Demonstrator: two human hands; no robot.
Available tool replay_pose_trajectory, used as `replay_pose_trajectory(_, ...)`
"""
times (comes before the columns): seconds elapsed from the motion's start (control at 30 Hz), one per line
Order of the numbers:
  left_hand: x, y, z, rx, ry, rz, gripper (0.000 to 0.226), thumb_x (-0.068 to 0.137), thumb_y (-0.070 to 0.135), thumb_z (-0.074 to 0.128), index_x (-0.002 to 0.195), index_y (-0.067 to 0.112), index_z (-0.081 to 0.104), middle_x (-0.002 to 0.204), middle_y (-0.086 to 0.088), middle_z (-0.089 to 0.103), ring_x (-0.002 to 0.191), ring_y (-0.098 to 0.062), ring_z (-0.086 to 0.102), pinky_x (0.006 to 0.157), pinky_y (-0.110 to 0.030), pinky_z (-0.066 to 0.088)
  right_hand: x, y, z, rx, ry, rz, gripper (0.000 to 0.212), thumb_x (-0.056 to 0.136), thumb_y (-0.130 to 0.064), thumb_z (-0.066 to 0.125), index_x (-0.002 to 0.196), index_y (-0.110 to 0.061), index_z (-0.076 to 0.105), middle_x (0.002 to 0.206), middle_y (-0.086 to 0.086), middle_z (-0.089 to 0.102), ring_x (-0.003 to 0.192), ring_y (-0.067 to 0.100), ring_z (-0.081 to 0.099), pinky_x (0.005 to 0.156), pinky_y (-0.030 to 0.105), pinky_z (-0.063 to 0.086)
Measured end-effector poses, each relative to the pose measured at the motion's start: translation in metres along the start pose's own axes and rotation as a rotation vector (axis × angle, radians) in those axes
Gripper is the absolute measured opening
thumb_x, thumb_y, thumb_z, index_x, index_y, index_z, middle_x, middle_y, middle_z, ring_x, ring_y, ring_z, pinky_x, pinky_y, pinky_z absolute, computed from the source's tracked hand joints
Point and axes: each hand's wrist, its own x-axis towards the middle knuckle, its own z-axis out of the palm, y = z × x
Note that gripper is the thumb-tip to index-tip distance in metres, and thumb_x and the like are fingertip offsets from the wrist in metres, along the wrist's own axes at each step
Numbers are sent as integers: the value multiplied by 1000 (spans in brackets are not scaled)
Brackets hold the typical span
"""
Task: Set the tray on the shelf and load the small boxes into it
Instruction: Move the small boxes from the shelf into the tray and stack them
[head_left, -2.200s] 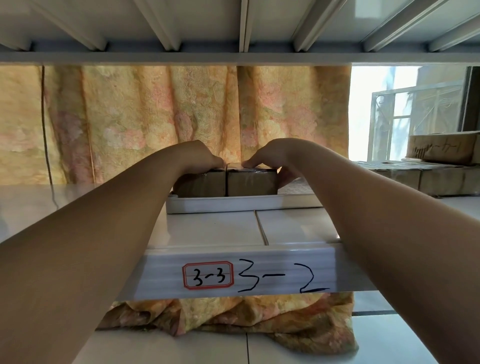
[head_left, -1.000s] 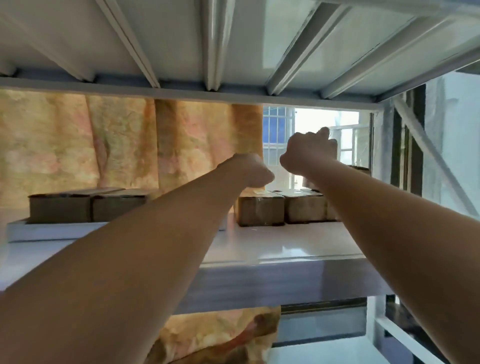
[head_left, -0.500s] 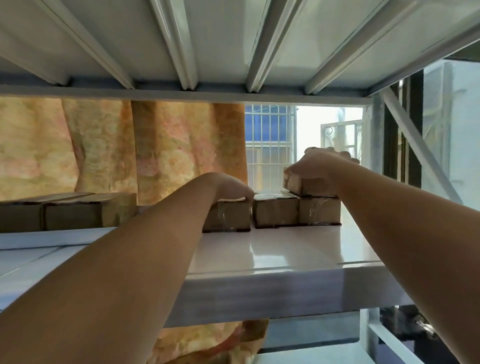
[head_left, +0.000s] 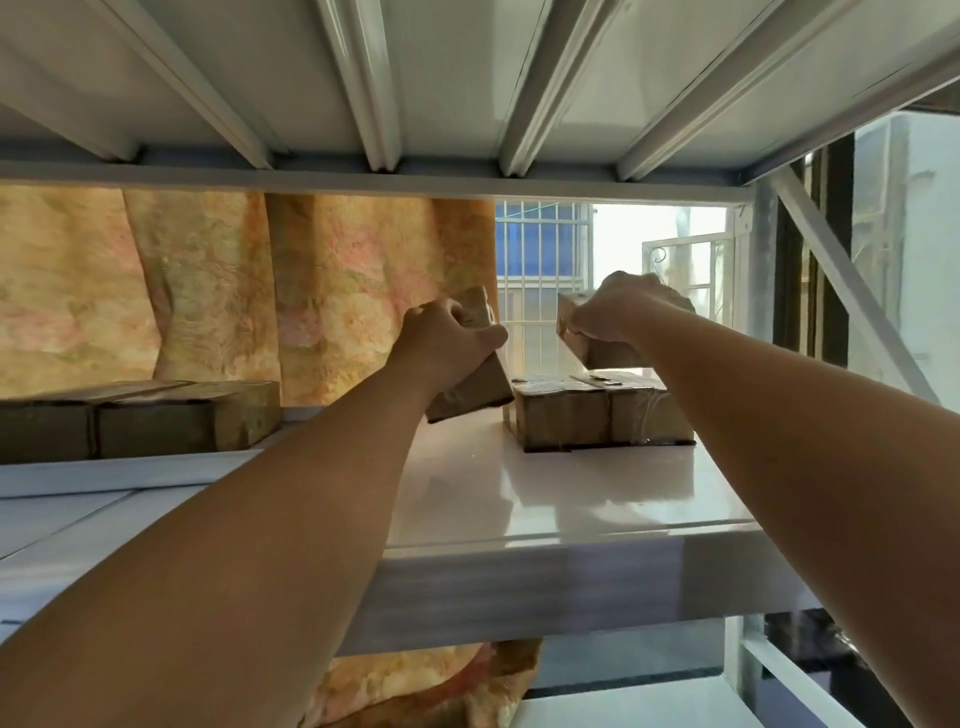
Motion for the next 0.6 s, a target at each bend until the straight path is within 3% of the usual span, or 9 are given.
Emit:
replay_pose_trajectory(0.17,-4,2,0,7,121,32,65,76,47,62,133,21,46,129,-9,42,106,-27,55,89,-43,53,-5,-17,1,101,63,-82,66,74,-57,56,129,-20,52,124,9,53,108,30,56,89,43,49)
replay_pose_trajectory(0.33,-5,8,-8,-358,353,-69,58,77,45,60,130,24,48,131,-5,38,102,-24,50,90,-45,53,-26,-34,14,375,45,-194,68,77,-53,57,139,-31,41,136,9,35,115,34,51,95,48,48)
replay_pose_trajectory(0.43,-9,3,-23,-219,404,3,62,79,47,60,135,25,43,138,-3,35,112,-23,48,91,-38,49,-36,-53,19,472,81,-167,68,76,-51,57,139,-32,40,133,8,37,117,34,48,97,48,45)
replay_pose_trajectory(0.6,-10,-20,-73,5,413,123,65,77,50,59,136,26,44,139,0,36,117,-22,48,93,-41,49,-54,-98,26,480,12,-169,73,72,-59,50,140,-32,40,130,9,41,112,35,51,93,49,48)
